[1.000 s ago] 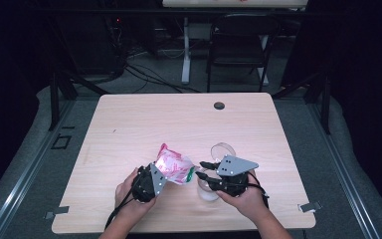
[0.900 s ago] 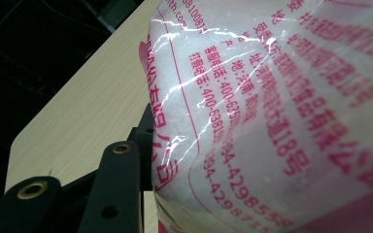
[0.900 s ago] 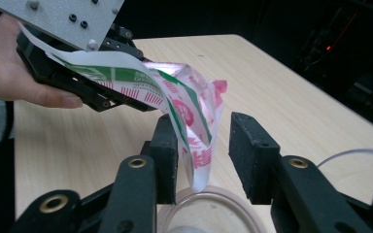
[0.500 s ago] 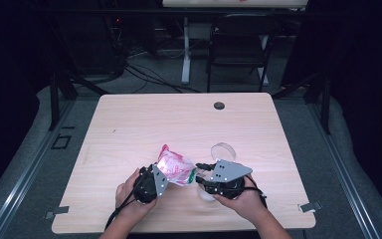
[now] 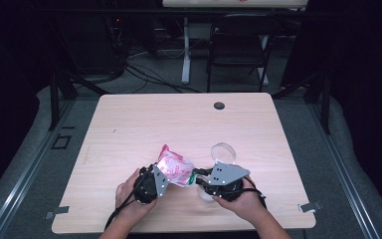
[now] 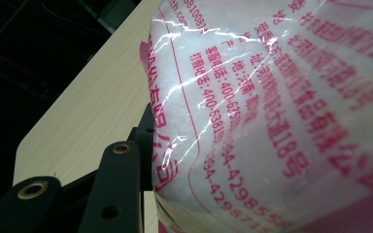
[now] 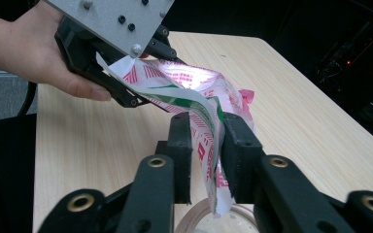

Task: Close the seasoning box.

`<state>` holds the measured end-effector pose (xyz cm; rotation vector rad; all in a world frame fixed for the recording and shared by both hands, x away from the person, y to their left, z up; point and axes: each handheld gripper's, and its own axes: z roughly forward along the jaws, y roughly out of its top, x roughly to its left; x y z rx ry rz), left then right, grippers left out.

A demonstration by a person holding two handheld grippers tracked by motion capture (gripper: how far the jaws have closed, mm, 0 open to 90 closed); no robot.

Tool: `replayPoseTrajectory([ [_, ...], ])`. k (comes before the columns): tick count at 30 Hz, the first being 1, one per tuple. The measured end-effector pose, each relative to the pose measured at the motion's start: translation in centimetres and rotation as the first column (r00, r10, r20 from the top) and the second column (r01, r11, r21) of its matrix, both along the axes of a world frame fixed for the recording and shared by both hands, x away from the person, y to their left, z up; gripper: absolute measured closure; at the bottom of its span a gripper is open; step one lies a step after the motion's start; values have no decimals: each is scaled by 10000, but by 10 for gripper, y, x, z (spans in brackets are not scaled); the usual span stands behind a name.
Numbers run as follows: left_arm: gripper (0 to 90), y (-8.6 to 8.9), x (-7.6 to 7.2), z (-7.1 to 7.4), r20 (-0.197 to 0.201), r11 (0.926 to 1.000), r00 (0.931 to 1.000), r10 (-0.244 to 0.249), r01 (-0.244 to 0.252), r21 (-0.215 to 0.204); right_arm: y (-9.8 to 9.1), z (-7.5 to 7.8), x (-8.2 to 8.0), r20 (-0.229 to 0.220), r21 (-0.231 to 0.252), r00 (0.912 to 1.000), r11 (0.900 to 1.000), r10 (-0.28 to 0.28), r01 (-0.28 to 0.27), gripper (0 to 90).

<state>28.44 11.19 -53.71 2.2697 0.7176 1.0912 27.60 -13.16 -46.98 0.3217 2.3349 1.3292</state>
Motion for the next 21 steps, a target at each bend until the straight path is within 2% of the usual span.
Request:
replayPoseTrajectory([
  [11, 588, 0, 0, 0, 54, 10000, 10000, -5, 5, 43, -2, -1, 1, -190, -28, 9997, 9999, -119, 118, 890],
  [16, 589, -1, -1, 0, 31, 10000, 10000, -35, 35, 54, -3, -1, 1, -561, 179, 9982, 9996, -210, 221, 900],
  [21, 589, -1, -1, 0, 99, 10000, 9999, -50, 50, 82, -3, -1, 0, -663, 273, 9974, 9992, -274, 292, 900],
])
